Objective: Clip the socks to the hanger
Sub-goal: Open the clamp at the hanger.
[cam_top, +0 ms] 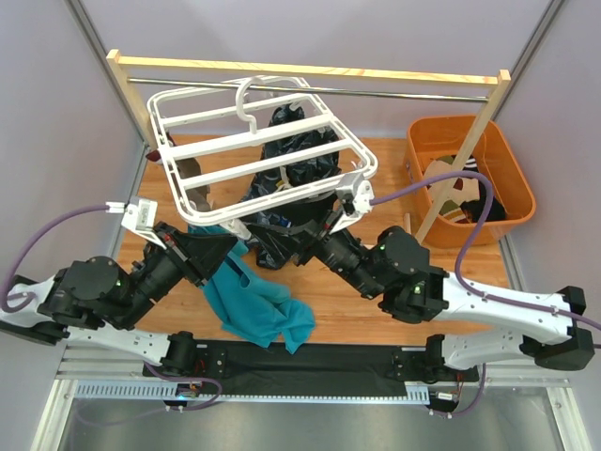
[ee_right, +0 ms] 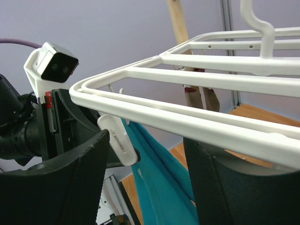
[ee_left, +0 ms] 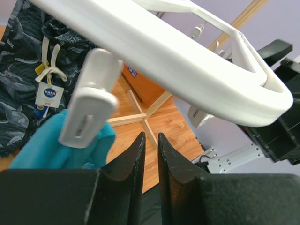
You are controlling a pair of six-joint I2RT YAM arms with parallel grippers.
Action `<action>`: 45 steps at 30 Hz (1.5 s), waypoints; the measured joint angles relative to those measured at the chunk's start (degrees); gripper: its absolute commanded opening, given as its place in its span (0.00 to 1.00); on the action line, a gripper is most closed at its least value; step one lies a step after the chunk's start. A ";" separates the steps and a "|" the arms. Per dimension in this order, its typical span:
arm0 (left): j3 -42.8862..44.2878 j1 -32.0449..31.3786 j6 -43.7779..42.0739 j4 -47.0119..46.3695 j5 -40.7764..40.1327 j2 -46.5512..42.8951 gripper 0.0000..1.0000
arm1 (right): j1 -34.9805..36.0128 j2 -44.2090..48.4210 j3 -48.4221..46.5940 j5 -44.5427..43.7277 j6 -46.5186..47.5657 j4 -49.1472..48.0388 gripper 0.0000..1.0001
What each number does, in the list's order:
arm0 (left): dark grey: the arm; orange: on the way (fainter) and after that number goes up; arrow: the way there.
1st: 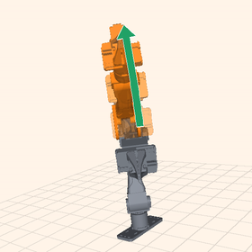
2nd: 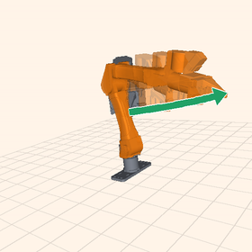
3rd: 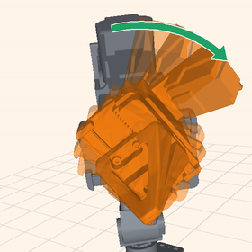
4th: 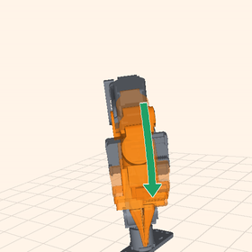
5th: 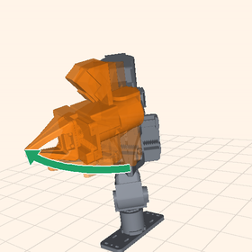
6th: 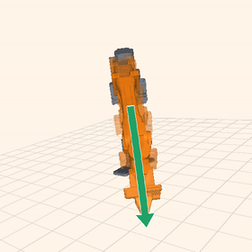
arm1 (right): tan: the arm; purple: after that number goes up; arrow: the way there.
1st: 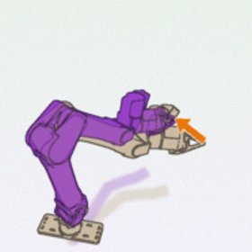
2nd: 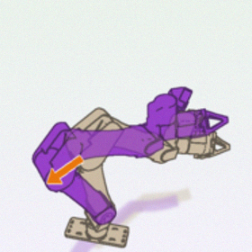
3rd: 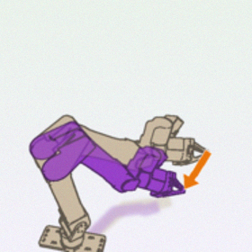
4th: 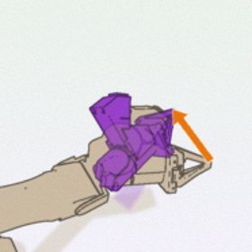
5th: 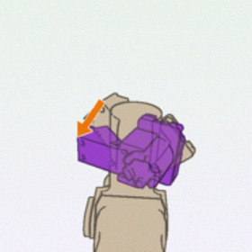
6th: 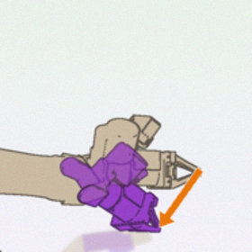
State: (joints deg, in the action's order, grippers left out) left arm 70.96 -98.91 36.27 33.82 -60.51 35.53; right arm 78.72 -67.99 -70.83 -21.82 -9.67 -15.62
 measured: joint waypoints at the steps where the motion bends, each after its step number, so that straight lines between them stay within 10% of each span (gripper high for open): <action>1: 0.02 0.00 -0.28 -0.11 0.02 0.76 0.24 | 0.00 0.90 0.46 -0.02 -0.33 -0.22 0.68; 45: 2.60 0.00 6.97 13.62 2.45 -0.22 0.23 | 7.37 -11.32 -2.73 -10.69 10.73 -9.55 0.62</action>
State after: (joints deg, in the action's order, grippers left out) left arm 73.56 -98.91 43.24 47.44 -58.06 35.31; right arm 86.08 -79.31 -73.56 -32.51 1.06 -25.17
